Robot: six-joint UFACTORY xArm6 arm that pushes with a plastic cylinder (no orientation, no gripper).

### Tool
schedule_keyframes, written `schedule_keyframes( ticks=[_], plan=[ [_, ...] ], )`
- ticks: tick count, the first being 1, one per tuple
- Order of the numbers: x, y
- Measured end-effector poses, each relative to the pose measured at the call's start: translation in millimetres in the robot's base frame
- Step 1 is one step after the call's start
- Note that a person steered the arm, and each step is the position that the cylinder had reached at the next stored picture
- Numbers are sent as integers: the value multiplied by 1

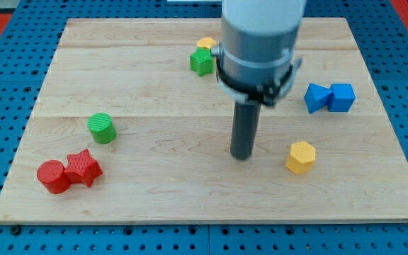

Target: Push the yellow hexagon slightly towards the center of the board

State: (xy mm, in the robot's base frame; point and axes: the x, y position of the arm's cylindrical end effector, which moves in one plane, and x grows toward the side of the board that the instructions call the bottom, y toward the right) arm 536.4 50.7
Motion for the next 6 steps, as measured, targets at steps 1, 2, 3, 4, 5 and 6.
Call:
schedule_keyframes(
  ticks=[1, 2, 3, 4, 5, 6],
  plan=[
    [4, 1],
    [43, 82],
    [44, 134],
    [42, 134],
    [2, 117],
    [-55, 96]
  ],
)
